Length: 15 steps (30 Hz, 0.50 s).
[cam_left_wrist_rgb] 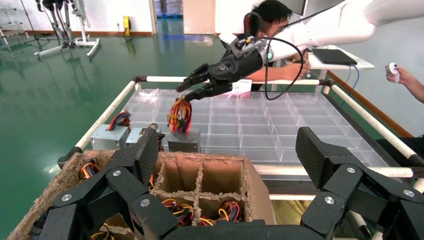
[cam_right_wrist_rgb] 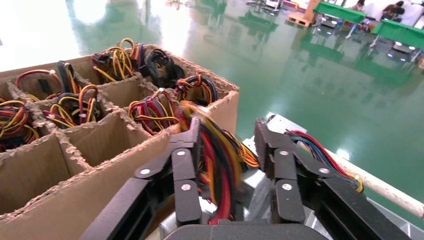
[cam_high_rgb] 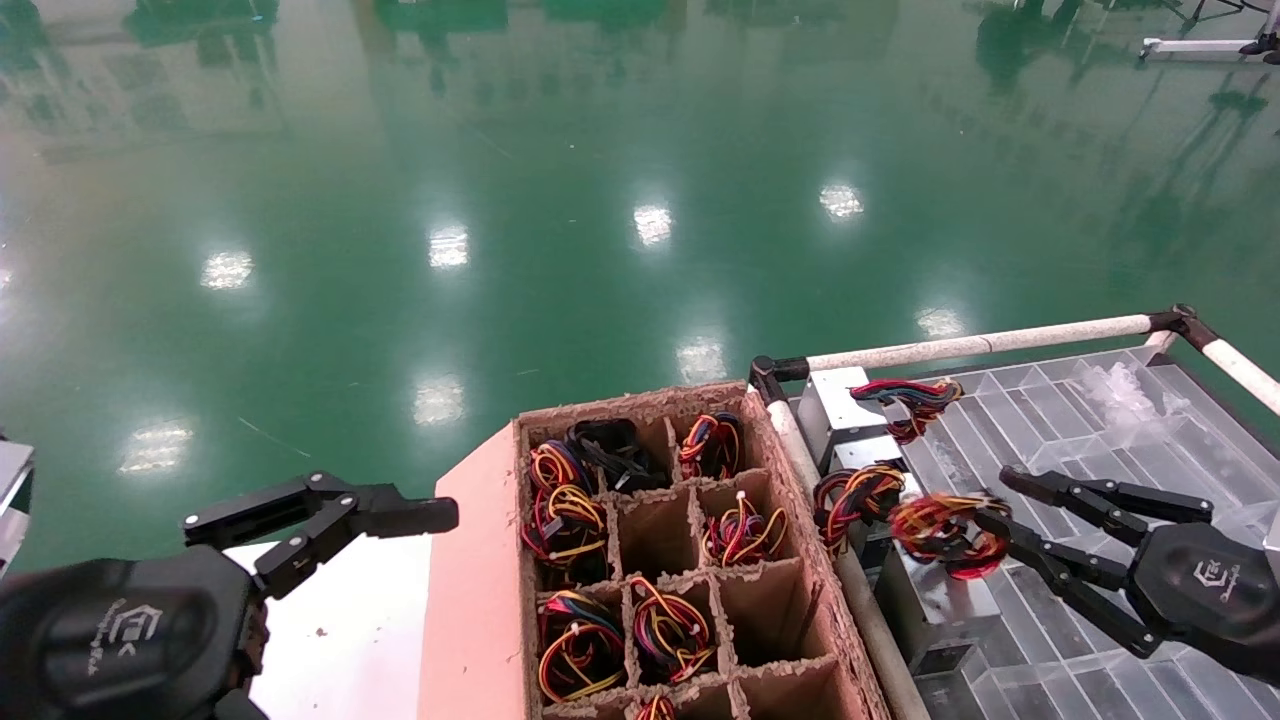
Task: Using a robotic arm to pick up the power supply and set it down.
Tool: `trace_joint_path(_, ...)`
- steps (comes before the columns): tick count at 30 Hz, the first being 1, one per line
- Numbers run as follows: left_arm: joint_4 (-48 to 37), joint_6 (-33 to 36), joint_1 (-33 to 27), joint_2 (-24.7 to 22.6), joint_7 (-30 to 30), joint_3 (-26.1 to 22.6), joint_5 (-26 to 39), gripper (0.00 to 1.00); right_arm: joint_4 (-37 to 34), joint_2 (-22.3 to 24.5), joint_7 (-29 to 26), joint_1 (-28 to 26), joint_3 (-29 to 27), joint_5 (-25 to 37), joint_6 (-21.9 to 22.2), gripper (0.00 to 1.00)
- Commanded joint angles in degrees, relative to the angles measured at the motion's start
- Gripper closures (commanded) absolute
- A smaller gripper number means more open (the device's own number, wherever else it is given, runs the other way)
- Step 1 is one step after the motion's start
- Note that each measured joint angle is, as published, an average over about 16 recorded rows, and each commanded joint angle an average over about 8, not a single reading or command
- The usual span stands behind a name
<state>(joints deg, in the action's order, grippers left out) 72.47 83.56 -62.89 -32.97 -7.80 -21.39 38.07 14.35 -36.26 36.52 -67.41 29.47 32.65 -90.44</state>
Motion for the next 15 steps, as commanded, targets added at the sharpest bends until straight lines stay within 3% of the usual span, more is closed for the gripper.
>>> trace_joint_path(1, 0.0, 0.0, 0.0, 0.0, 0.0, 0.0, 0.0, 0.0, 0.19, -0.05, -0.17, -0.05, -0.04, -0.08, 0.15, 0.0)
trace_joint_path(9, -0.01, -0.01, 0.0, 0.0, 0.01, 0.0, 0.0, 0.0, 4.34, -0.82, -3.79, 2.05, -2.31, -5.52, -0.43, 0.0)
trace_joint_path(15, -0.03, -0.02, 0.0, 0.0, 0.02, 0.0, 0.0, 0.0, 8.34, -0.97, -7.59, 2.81, -3.49, -5.77, -0.28, 0.0)
